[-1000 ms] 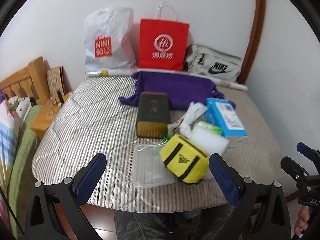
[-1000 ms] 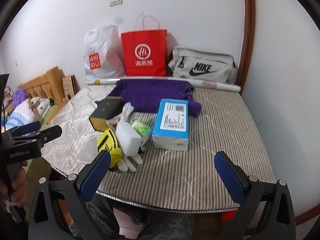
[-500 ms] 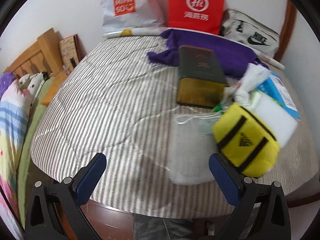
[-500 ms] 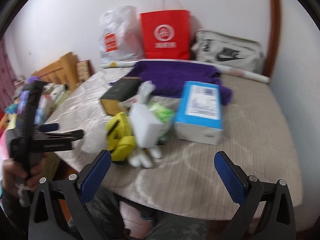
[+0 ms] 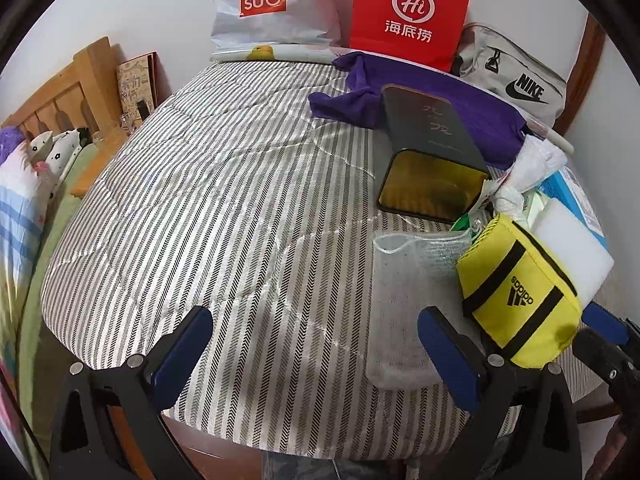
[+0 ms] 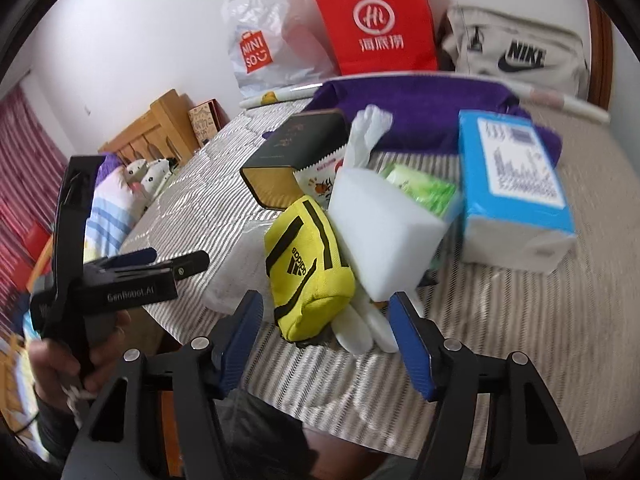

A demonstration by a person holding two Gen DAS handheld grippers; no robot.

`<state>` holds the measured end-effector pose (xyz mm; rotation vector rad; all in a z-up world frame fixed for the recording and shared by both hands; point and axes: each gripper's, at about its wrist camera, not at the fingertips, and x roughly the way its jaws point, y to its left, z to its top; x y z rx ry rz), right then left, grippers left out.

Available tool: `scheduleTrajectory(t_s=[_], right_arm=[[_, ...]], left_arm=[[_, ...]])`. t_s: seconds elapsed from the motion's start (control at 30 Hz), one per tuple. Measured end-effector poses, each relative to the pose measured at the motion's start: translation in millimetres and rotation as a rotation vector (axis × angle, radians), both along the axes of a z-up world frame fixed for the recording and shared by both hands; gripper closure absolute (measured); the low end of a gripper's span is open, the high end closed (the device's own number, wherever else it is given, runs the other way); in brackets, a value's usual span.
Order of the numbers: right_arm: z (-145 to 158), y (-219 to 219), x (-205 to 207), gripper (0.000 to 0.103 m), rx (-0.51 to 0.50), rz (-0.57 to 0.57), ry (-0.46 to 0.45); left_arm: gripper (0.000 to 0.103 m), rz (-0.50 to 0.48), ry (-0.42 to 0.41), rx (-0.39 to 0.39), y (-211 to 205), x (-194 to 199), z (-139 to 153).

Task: Organize soft objects
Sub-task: 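Close the right tool on the yellow Adidas pouch while the left tool approaches the white mesh bag, then lift the yellow pouch with the right tool while the left tool grasps the white mesh bag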

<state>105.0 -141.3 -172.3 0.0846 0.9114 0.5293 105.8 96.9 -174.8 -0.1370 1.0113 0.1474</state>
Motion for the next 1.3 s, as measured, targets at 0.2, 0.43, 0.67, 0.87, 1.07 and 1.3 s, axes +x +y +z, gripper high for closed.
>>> scheduleTrajectory(t_s=[0.2,0.43,0.67,0.87,1.07,1.3], right_arm=[[-10,14,6,0.048,-0.037,0.005,0.009],[-13,20,4,0.075,-0.051,0.016,0.004],[4,9,-6,0.079,-0.039,0.023,-0.066],[22,-6,-15,0.08,-0.003,0.016,-0.107],[38,-31,-25,0.08,0.029,-0.028,-0.147],[49,-75,-34,0.08,-0.007,-0.13,-0.189]], left_arm=[[0.0,-0.011,0.019,-0.032,2,4,-10],[0.0,-0.02,0.028,-0.033,1,4,-14],[0.0,-0.024,0.028,-0.057,-1,3,-14],[0.0,-0.032,0.021,-0.071,-3,0,-10],[0.0,-0.088,0.02,-0.083,-19,0,-9],[0.0,-0.131,0.034,-0.161,-35,12,-23]])
